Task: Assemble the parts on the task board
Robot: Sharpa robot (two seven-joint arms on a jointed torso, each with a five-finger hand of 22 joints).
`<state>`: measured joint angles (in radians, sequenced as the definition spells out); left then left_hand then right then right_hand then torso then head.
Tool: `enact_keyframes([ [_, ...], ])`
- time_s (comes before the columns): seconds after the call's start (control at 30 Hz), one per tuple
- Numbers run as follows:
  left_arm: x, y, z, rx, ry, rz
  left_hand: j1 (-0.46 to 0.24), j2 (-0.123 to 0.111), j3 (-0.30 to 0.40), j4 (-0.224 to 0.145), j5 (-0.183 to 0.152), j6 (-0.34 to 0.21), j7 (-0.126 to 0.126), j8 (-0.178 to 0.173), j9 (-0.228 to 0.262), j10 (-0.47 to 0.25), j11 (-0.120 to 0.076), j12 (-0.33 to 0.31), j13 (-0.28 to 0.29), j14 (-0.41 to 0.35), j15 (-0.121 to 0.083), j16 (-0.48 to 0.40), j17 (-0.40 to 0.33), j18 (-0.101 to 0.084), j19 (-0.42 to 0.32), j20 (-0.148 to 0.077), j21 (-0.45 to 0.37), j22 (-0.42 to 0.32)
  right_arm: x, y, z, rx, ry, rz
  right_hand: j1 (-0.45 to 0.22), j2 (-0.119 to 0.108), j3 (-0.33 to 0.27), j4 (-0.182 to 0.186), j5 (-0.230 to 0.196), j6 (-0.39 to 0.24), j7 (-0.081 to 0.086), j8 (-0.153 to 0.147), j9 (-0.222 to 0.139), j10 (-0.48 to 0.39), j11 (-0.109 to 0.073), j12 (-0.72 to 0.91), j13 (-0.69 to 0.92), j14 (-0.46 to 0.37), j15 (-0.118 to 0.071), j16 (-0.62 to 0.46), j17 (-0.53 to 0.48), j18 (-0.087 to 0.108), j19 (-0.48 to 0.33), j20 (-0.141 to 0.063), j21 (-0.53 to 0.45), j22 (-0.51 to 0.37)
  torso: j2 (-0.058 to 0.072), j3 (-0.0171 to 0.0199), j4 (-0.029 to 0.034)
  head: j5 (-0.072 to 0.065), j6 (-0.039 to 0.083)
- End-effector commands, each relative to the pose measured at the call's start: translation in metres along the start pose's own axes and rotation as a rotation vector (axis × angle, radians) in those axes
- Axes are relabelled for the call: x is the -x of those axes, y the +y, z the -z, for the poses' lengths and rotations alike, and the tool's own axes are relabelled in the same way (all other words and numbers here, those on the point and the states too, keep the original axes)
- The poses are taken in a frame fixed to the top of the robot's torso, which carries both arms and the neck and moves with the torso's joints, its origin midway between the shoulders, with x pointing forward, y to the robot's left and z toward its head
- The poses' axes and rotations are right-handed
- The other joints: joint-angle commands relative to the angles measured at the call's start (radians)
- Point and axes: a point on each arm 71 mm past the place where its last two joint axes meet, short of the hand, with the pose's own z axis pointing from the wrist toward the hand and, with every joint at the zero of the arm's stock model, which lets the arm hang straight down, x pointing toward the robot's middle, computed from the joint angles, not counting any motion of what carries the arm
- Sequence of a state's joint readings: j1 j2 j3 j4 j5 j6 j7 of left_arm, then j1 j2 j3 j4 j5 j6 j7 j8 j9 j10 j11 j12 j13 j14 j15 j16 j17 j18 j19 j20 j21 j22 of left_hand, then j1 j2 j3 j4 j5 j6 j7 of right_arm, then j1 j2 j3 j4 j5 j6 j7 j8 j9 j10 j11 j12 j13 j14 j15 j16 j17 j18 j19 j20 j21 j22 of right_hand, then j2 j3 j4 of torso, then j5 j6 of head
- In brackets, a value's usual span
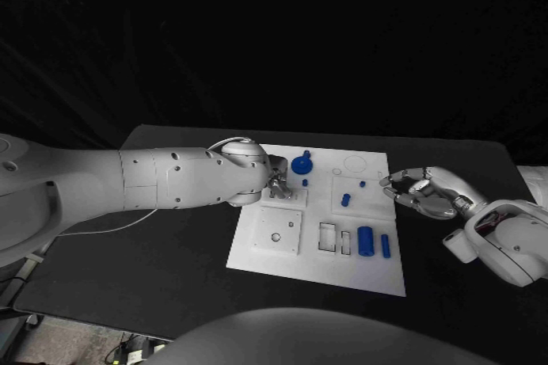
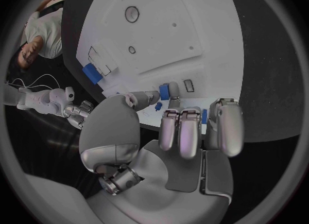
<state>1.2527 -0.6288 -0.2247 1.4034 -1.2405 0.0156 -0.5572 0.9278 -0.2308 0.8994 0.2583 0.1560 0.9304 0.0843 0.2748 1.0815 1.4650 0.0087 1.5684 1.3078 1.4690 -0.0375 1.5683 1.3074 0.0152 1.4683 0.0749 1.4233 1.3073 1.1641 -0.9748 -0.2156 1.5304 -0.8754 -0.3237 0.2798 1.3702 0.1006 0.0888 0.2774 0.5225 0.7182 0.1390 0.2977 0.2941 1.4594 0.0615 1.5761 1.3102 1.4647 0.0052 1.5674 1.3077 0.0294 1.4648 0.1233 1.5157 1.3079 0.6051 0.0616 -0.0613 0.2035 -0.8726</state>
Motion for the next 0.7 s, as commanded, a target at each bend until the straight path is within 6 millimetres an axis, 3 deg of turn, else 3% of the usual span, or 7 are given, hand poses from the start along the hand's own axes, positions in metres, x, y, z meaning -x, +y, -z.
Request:
enact_keyframes([
  [0.03,-0.0103,-0.0028,-0.0004,0.009,0.052,-0.057,0.032,0.0,-0.003,-0.034,0.009,-0.028,-0.016,0.11,-0.083,0.106,-0.005,0.002,0.263,0.102,-0.012,0.003,0.263,0.018,0.019,-0.007,0.007,0.219,-0.002,-0.0003,0.0001,0.001,0.017,-0.001,0.011,-0.001,0.007,0.0,0.005,-0.001,0.006,0.003,0.002,0.111,-0.001,-0.005,0.261,0.106,0.004,0.003,0.263,-0.008,0.04,-0.002,-0.006,0.235,0.0,0.0,-0.0004,0.001,0.0],
  [0.13,-0.0099,-0.0039,-0.0001,0.015,0.041,-0.076,0.06,-0.01,0.019,-0.068,0.016,-0.061,-0.036,0.227,0.033,0.106,-0.023,0.002,0.263,0.102,-0.014,0.003,0.263,0.018,0.024,-0.02,0.014,0.222,-0.0019,-0.0005,0.0002,0.001,0.016,-0.001,0.011,-0.001,0.007,0.0,0.004,-0.002,0.006,0.003,0.001,0.111,-0.001,-0.005,0.261,0.106,0.005,0.003,0.263,-0.008,0.039,-0.002,-0.007,0.234,0.0,0.0003,-0.0002,0.002,0.0],
  [0.27,-0.0087,-0.0054,0.0003,0.016,0.019,-0.08,0.085,-0.017,0.076,-0.103,0.022,-0.085,-0.05,0.32,0.12,0.106,-0.035,0.002,0.263,0.102,-0.031,0.003,0.263,0.015,0.029,-0.027,0.022,0.224,-0.0016,-0.0007,0.0004,0.002,0.013,-0.001,0.009,-0.002,0.007,0.002,0.003,-0.004,0.007,0.002,0.001,0.111,0.0,-0.005,0.261,0.106,0.005,0.003,0.263,-0.007,0.037,-0.002,-0.009,0.233,0.0,0.0,-0.0001,0.001,0.0],
  [0.37,-0.0076,-0.0064,0.0007,0.014,0.0,-0.073,0.098,-0.021,0.101,-0.124,0.028,-0.094,-0.056,0.347,0.143,0.106,-0.041,0.002,0.263,0.102,-0.035,0.003,0.263,0.014,0.034,-0.032,0.028,0.226,-0.0013,-0.0008,0.0006,0.002,0.01,0.0,0.009,-0.002,0.007,0.002,0.003,-0.004,0.007,0.002,0.001,0.111,0.0,-0.005,0.261,0.106,0.005,0.003,0.263,-0.007,0.036,-0.002,-0.009,0.233,0.0,-0.0002,-0.0003,0.002,0.0],
  [0.7,-0.0018,-0.0103,0.0046,0.008,-0.038,-0.047,0.093,-0.034,0.127,-0.131,0.033,-0.07,-0.068,0.39,0.163,0.106,-0.054,0.002,0.263,0.102,-0.048,0.003,0.263,0.008,0.05,-0.044,0.052,0.233,-0.0011,-0.0012,0.0003,0.002,0.008,0.0,0.007,-0.002,0.008,0.005,0.003,-0.006,0.007,0.001,0.001,0.111,0.0,-0.005,0.261,0.106,0.006,0.003,0.263,-0.006,0.032,-0.002,-0.013,0.232,-0.001,0.0003,-0.0004,0.006,0.0],
])
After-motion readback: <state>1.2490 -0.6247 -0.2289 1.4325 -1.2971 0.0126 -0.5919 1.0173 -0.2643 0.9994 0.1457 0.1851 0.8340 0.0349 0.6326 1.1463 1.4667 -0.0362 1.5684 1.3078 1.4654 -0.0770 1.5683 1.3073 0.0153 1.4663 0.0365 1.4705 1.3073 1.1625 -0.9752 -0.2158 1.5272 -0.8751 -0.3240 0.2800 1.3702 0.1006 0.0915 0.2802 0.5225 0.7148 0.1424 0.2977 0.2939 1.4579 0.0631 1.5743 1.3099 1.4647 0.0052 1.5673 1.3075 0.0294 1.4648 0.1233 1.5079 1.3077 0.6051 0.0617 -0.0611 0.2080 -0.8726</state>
